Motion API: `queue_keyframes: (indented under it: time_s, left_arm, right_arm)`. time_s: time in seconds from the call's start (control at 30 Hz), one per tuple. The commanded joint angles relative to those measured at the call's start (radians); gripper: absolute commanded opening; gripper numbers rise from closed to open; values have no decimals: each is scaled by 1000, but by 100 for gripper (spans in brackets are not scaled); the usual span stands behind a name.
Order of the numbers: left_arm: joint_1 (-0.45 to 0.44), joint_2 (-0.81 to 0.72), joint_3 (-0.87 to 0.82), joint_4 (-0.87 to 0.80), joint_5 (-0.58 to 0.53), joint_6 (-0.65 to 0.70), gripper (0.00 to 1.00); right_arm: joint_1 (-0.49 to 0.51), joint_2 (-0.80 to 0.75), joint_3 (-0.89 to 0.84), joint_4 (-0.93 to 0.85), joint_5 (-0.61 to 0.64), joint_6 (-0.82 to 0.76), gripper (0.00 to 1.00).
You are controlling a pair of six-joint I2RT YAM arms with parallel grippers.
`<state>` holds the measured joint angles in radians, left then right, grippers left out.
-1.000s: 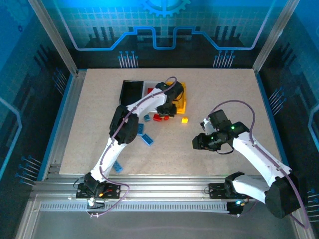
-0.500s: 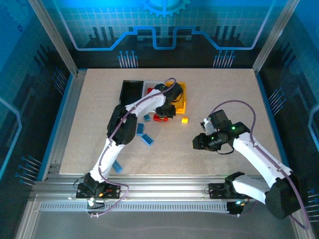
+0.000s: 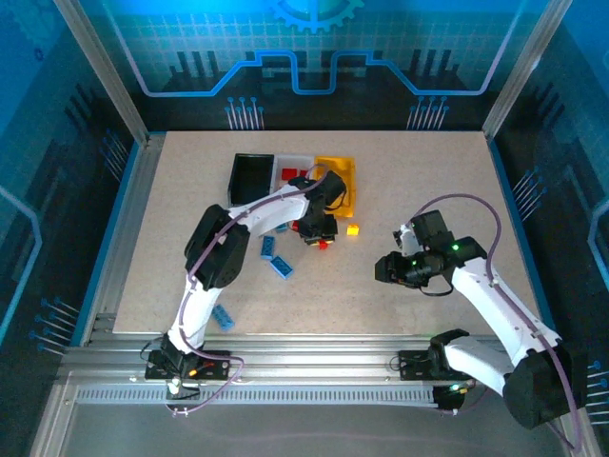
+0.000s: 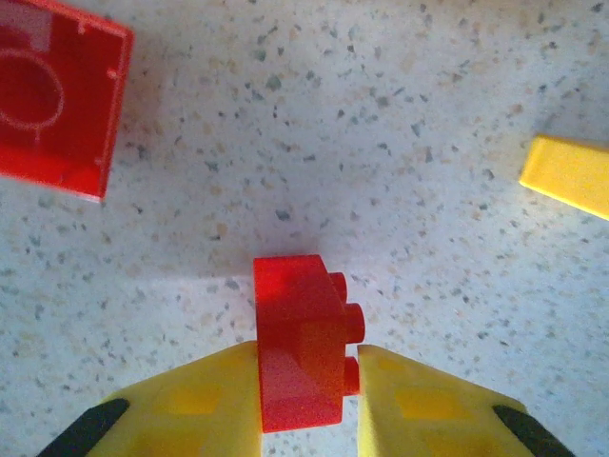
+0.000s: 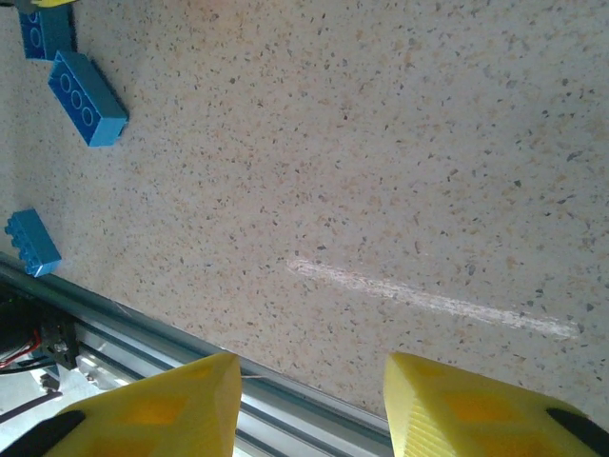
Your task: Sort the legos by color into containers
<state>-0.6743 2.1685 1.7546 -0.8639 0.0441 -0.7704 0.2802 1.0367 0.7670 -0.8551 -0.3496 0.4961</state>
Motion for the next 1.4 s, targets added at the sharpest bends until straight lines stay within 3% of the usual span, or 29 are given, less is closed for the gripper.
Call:
queue_keyframes:
  time_s: [0.0,0.47,0.7,1.0,1.37]
  left_arm:
    - [-2,-102,-40,63,48,-66,28]
    - [52,-244,-130,250,99,-254,28]
    - [174,-280,-116,253,76,-245,28]
    - [312,-149,109,161,37,-178,29]
    - [357,102,439,48,34,-169,29]
  right_arm:
    - [-26,-12,-20,3,-49,-2,45]
    - [-52,14,-98,75,-126,24,44]
    - [-52,34,-83,70,-128,21,44]
    - [-55,32,-69,40,-117,3,44]
    - [-57,10,-31,-25,-83,-17,44]
